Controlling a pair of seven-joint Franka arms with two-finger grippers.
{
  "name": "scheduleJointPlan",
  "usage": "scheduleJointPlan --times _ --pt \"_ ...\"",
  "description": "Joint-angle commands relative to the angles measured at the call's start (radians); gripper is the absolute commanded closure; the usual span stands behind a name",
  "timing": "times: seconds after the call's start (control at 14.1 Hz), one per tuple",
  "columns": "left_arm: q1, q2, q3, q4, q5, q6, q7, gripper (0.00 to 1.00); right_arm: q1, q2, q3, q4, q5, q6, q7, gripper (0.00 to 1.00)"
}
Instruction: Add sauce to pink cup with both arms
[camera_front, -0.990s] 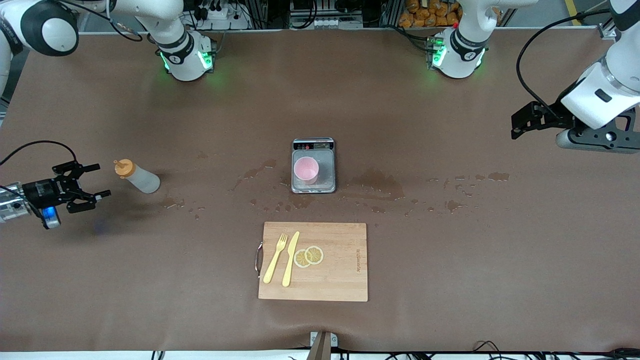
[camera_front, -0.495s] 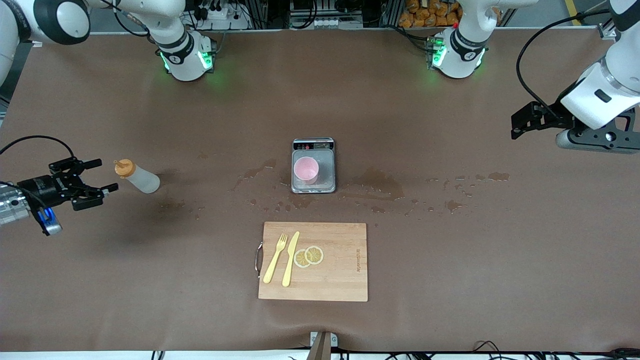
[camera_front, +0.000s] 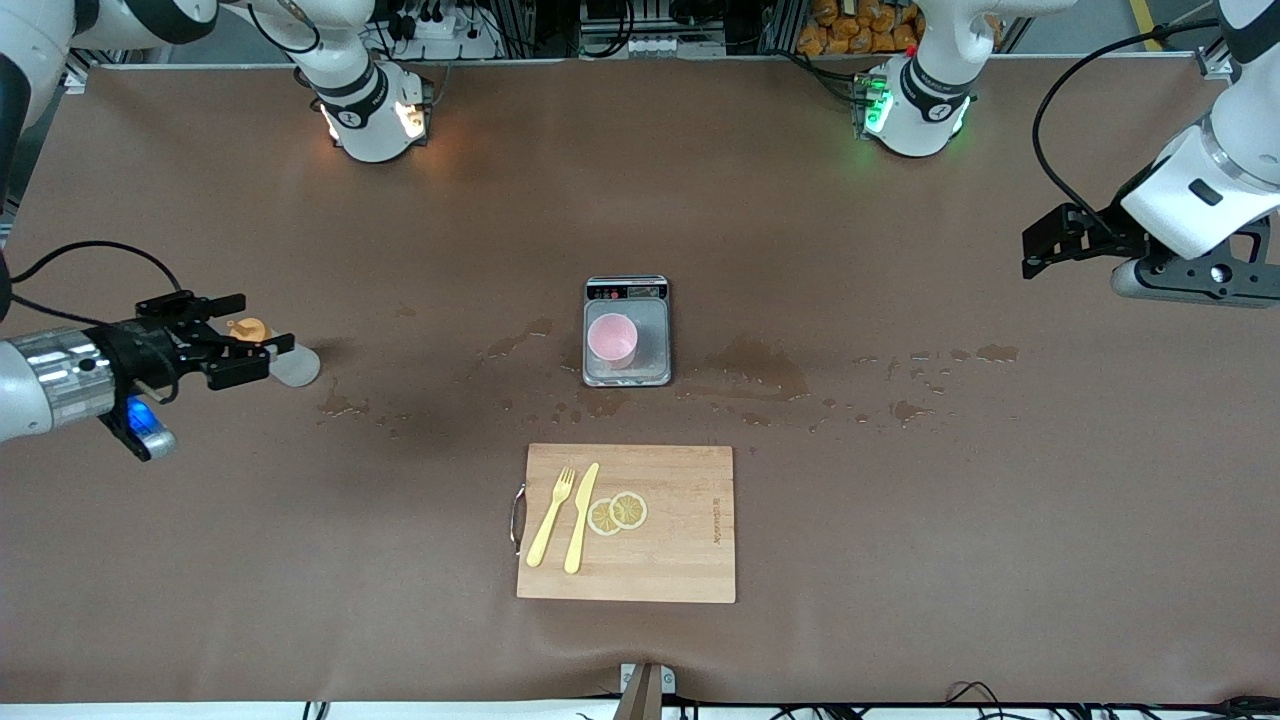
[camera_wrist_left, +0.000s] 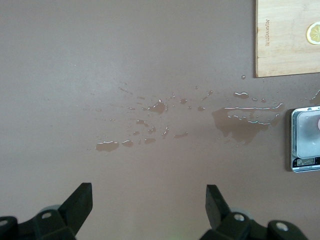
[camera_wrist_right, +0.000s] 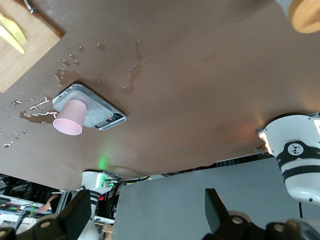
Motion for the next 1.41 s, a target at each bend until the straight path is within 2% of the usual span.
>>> scheduleJointPlan --times 0.0,0.28,0.42,0.49,0.78,0.92,1.06,1.2,1.34 --pt "0.000 0.001 -0.001 0.008 0.026 -0.009 -0.002 0.00 0.075 -0.041 -0.009 0.006 -0.054 0.029 -0.003 0.00" --pt "-0.006 0.013 -0.004 0.006 0.028 -0.009 -0.008 0.00 0.245 -0.090 -0.009 0.017 -0.279 0.155 -0.014 0.00" --pt "-0.006 0.014 -0.004 0.008 0.028 -0.009 -0.007 0.00 0.282 -0.129 -0.007 0.017 -0.445 0.167 -0.015 0.00" --pt "-0.004 0.013 -0.003 0.008 0.028 -0.009 -0.002 0.00 0.272 -0.132 0.000 0.017 -0.464 0.178 -0.049 0.00" --pt "-0.001 0.013 -0.003 0.008 0.028 -0.009 -0.002 0.00 0.160 -0.187 -0.001 0.004 -0.447 0.198 -0.422 0.00" --pt "0.000 0.013 -0.003 0.008 0.028 -0.009 0.000 0.00 0.138 -0.207 -0.004 -0.012 -0.424 0.201 -0.472 0.00" --pt "-0.001 0.013 -0.003 0.008 0.028 -0.009 0.000 0.00 0.127 -0.263 -0.006 -0.105 -0.424 0.261 -0.526 0.00" --pt "0.003 0.013 -0.003 0.008 0.028 -0.009 0.000 0.00 0.081 -0.375 -0.003 -0.295 -0.415 0.383 -0.596 0.00" --pt "0.005 0.013 -0.003 0.008 0.028 -0.009 0.000 0.00 0.090 -0.521 -0.003 -0.525 -0.407 0.551 -0.603 0.00"
